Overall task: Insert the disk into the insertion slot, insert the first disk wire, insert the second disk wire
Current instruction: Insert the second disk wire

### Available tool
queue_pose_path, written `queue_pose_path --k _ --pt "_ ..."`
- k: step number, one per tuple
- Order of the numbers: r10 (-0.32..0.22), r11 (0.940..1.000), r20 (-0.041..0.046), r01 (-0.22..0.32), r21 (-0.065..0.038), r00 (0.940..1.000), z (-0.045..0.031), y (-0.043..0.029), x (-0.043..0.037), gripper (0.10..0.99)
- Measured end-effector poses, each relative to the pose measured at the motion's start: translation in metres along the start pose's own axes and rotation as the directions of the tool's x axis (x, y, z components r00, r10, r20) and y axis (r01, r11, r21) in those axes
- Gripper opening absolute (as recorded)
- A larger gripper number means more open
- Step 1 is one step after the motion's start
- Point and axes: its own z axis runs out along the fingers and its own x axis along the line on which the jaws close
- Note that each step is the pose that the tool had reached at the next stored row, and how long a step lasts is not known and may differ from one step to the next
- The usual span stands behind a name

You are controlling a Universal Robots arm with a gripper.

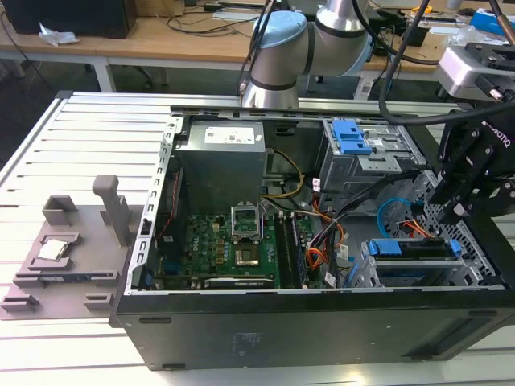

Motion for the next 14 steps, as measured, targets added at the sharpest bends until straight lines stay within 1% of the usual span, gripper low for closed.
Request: queue_pose_path --k 2,4,7,12,14 --pt "0.000 1.0000 -0.0002 0.000 0.000 1.0000 -0.0031 0.0002 -0.0001 0.361" --pt "0.000 1.0000 0.0000 0.000 0.000 1.0000 -0.0107 0.0006 -0.0001 0.361" --pt "0.000 1.0000 0.0000 0.000 0.000 1.0000 -0.0165 0.0009 -0.0001 0.361" --pt "0.000 1.0000 0.0002 0.000 0.000 1.0000 -0.0173 0.0012 -0.0001 0.361" --pt "-0.002 1.0000 0.0004 0.002 0.000 1.0000 -0.0155 0.0046 -0.0006 0.361"
